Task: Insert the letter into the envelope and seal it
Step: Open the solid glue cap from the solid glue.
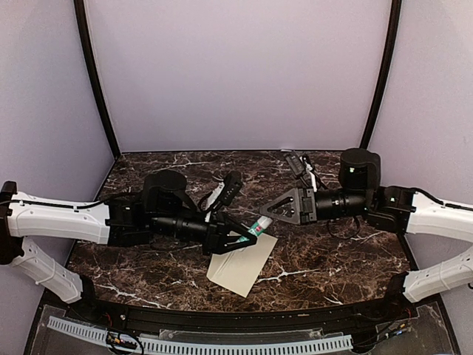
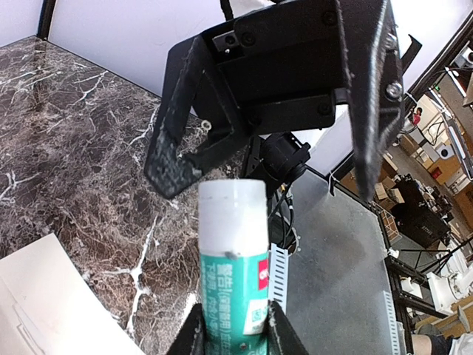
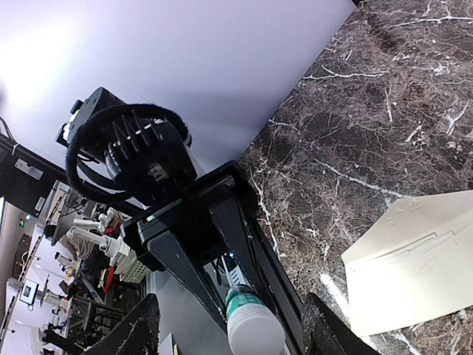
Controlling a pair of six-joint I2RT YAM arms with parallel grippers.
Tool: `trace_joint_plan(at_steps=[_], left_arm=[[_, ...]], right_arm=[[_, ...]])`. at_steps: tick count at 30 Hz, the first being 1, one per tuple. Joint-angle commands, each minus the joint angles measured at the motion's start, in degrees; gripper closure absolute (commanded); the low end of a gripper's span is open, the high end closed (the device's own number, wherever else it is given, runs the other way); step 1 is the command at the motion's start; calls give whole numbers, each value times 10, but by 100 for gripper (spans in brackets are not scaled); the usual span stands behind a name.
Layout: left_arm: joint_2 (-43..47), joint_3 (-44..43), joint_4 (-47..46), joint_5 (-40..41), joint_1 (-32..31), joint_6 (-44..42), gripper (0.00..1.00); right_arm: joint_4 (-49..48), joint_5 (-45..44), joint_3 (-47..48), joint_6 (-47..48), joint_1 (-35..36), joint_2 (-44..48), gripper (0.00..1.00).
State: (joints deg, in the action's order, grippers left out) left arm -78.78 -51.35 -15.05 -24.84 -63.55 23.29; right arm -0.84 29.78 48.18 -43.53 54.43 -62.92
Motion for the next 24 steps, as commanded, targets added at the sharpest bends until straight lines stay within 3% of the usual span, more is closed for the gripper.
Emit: trace_joint_plan(at_steps=[1, 4, 10, 24], left_arm=[[34, 20, -31, 7, -2, 17, 100], [39, 25, -36, 8, -1, 20, 100], [37, 26, -43, 12, -2, 25, 100], [29, 24, -50, 10, -2, 31, 100]], right_arm=[[-54, -27, -24, -47, 0, 5, 45], [-78, -13, -35, -64, 1, -2, 52], [-95, 7, -41, -73, 5, -10, 54], [-110, 24, -47, -77, 7, -10, 79]])
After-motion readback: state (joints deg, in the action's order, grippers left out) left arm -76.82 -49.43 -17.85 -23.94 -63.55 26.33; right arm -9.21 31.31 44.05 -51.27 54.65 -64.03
